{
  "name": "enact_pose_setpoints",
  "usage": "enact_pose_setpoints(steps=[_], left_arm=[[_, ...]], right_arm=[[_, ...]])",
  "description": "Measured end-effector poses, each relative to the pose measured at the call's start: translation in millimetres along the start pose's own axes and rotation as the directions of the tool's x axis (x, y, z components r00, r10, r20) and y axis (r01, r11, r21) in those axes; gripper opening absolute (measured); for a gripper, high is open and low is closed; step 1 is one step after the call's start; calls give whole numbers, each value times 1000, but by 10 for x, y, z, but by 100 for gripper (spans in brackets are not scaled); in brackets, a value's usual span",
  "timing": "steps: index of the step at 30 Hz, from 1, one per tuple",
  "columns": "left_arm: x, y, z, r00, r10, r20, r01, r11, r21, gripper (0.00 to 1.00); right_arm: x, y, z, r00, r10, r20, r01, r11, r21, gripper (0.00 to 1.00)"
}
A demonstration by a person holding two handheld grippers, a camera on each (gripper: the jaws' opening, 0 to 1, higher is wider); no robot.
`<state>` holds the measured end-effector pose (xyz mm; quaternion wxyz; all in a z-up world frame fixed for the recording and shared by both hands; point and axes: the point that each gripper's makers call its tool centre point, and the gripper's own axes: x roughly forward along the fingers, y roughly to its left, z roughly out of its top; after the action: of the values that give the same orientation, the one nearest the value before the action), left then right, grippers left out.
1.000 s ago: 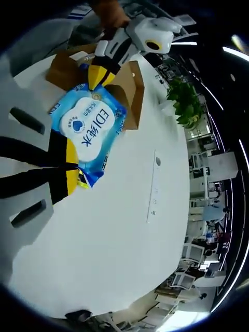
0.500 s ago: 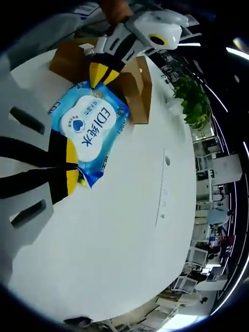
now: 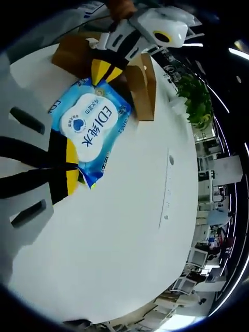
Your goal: Operate the shoe box by opening the lid, removing the specified soft item, and placing it in the target area until the item is outside and the box remains undamaged.
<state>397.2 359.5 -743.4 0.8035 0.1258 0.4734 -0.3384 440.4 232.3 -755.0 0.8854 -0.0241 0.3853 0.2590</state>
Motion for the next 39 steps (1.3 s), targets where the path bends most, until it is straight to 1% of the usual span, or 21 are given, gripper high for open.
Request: enact_pose_setpoints(steps=[7,10,13,16,19,22,27,30,34,39], left_arm=[[8,4,-1,1000,5,-14,-5,1000,4,4],[3,-15,-14,1000,1,-20,-1,1000,19,7],[-18,-28,-23,1000,0,-3,0,1000,29,9],[-42,-61,-13,1000,-7,10,7,1000,21,15],[-77,-83,-3,1000,-6,20,6,1000,22,19],[-130,-90,3,1000,-8,28,7,1000,23,21],[-265,-105,34,998,-15,65,16,1000,-9,21],[-348,-141,55,996,-29,90,30,999,-19,21],[-429,-167,39,994,-31,105,34,999,-22,22],[-566,-187,-19,991,-33,126,37,999,-29,24]], right_arm=[[14,-3,-15,1000,-4,-10,4,1000,12,0],[16,-6,-18,1000,-9,-10,9,1000,9,0],[15,-13,-22,1000,-17,-11,17,1000,4,0],[9,-18,-32,1000,-26,-15,26,1000,17,0],[-5,-41,-29,999,-36,-15,36,999,10,3],[-44,-33,-36,999,-38,-16,38,999,-8,6],[-141,0,-55,999,-38,-17,38,999,-28,12],[-213,38,-31,999,-40,-7,40,999,-36,15],[-309,100,-10,999,-42,-1,42,998,-48,17],[-417,181,2,999,-43,7,44,997,-61,18]])
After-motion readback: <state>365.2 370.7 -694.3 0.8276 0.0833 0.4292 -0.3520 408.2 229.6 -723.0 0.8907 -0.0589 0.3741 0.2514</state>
